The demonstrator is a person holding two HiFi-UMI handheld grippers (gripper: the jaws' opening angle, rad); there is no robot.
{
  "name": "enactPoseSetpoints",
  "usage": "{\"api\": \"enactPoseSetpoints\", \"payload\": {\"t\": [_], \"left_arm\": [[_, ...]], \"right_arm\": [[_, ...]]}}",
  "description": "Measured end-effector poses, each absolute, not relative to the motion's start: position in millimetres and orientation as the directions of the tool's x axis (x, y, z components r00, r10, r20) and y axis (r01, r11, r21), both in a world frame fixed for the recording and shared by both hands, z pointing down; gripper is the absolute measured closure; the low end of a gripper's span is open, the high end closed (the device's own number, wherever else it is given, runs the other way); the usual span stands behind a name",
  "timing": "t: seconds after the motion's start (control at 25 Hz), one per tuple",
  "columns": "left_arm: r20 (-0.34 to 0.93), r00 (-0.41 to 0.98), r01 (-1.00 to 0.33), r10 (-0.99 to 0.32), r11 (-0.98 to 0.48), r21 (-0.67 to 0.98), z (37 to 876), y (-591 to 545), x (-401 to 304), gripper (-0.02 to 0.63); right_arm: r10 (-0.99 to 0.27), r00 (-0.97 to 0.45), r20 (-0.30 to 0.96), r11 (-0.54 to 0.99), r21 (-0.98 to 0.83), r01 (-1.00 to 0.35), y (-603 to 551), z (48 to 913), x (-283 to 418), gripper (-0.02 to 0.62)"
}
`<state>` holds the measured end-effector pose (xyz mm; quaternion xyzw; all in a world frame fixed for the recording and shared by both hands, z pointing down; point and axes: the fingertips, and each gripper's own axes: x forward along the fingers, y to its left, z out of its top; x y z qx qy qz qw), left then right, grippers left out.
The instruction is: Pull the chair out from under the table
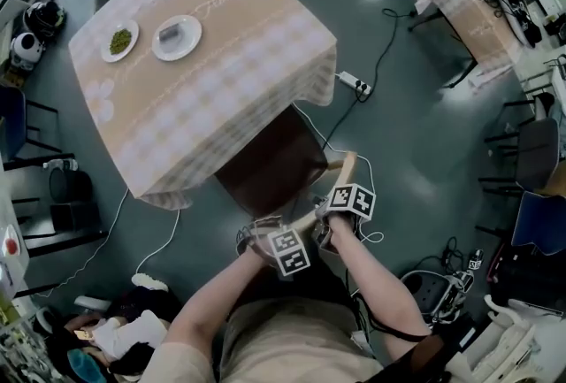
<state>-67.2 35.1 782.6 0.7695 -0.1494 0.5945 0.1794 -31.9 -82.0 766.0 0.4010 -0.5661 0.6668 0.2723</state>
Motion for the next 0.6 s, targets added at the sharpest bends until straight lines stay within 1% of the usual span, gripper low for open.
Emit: {"api": "enactPoseSetpoints", "payload": {"t": [0.6], "left_arm": [[0.97, 0.244, -0.451, -0.019, -0.887, 0.096, 788, 39, -48, 0.522]], "right_arm": [[-0.098, -0.536, 0.838, -0.207, -0.544, -0.813, -79, 770, -14, 0.419]]}}
